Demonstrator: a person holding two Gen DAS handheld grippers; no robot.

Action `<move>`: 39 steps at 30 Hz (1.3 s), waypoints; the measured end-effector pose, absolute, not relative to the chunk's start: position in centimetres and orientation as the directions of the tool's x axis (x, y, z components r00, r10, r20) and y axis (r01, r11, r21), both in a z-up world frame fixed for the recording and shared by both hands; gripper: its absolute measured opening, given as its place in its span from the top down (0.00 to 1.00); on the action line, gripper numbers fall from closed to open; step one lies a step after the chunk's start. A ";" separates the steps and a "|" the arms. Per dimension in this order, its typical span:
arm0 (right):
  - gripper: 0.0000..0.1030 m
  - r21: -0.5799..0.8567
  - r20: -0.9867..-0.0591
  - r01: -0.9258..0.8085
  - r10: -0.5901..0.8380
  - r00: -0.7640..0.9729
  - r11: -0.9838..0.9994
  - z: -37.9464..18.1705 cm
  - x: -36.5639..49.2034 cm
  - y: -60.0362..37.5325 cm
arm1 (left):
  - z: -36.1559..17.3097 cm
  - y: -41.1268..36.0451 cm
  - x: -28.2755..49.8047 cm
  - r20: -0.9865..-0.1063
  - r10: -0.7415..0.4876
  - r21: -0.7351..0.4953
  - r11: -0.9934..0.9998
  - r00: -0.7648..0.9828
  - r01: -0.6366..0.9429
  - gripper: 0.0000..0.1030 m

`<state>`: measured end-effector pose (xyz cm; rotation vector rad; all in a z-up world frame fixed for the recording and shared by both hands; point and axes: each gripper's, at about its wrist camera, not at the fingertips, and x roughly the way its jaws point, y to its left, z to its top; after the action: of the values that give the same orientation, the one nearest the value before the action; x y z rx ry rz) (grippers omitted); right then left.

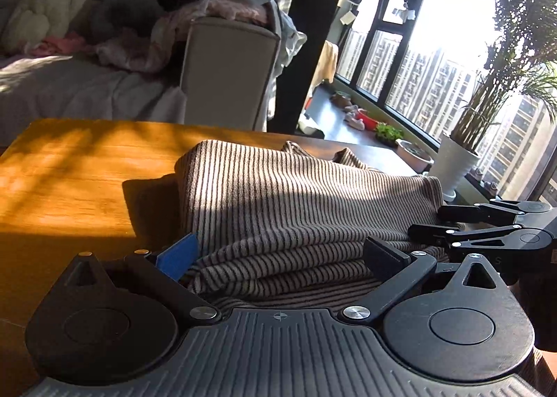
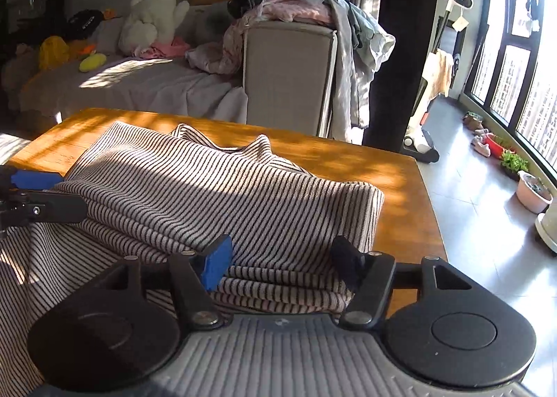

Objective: Fold clothes

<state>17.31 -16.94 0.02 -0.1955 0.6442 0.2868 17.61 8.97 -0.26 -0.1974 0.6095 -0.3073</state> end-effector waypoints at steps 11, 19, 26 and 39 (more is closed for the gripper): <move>0.39 -0.029 -0.604 -0.356 0.267 0.751 0.934 2.3 26.6 -12.1 | -0.3 9.3 17.8 -0.528 -0.344 -0.295 0.931 0.776 0.212 0.00; 0.91 0.099 -0.642 -0.341 0.322 0.696 0.935 -0.4 29.3 -13.2 | -0.1 9.6 18.1 -0.526 -0.350 -0.314 0.927 0.775 0.205 0.00; 0.93 0.144 -0.515 -0.393 0.408 0.754 0.908 5.8 23.3 -14.9 | 3.5 11.9 17.2 -0.497 -0.375 -0.371 0.907 0.783 0.199 0.00; 0.94 0.288 -0.473 -0.405 0.496 0.728 0.868 4.1 6.4 -18.9 | 8.4 11.6 11.6 -0.444 -0.381 -0.325 0.912 0.811 0.251 0.00</move>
<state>6.40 -18.92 4.13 0.1691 0.5688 0.4993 11.56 11.58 8.40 -0.2574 0.5256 -0.3420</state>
